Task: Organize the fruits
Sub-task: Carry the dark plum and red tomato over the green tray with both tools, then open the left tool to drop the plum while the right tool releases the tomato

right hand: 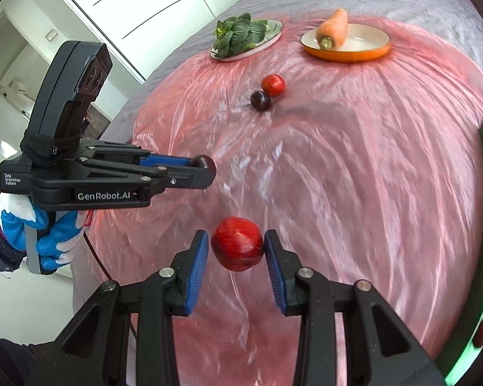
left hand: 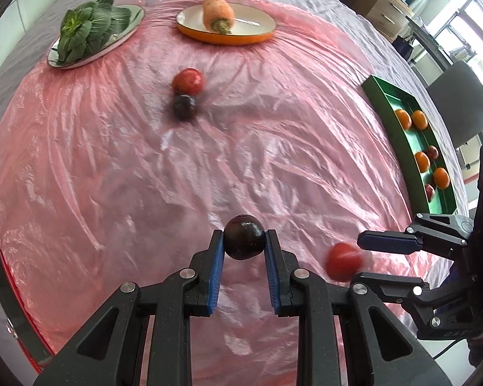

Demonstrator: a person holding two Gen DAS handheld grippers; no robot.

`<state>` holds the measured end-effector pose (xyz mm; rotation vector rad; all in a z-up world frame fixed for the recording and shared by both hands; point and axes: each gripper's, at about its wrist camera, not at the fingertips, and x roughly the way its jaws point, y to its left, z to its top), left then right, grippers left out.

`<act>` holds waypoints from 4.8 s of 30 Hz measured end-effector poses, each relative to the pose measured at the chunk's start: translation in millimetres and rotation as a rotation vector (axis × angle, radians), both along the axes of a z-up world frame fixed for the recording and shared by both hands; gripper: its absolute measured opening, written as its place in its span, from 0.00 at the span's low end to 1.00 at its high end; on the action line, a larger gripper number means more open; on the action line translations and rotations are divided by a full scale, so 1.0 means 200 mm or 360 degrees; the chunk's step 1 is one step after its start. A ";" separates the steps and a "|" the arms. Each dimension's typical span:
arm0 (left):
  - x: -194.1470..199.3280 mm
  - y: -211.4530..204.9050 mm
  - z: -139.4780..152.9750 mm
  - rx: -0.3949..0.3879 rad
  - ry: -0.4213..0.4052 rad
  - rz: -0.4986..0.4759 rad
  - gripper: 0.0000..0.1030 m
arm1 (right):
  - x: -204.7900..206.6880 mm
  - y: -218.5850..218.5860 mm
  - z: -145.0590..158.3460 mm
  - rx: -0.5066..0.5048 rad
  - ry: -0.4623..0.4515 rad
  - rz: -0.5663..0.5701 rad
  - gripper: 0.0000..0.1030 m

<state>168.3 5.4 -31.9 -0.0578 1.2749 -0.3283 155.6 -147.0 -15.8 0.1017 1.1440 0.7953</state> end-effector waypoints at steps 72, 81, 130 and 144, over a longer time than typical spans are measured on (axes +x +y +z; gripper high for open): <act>-0.10 -0.54 0.13 0.0024 0.0004 -0.0186 0.20 | -0.32 -0.39 -0.02 0.0110 0.0198 -0.0195 0.44; -0.10 -0.84 0.14 -0.0021 0.0017 -0.0330 0.20 | -0.45 -0.74 -0.01 0.0067 0.0232 -0.0369 0.44; 0.48 -1.73 -0.12 0.0075 -0.0092 -0.0440 0.22 | 0.50 -1.61 -0.23 -0.0482 -0.0074 -0.0766 0.61; 0.44 -1.72 -0.05 0.0118 -0.0183 -0.0434 0.39 | 0.46 -1.62 -0.17 -0.0532 -0.0105 -0.0847 0.95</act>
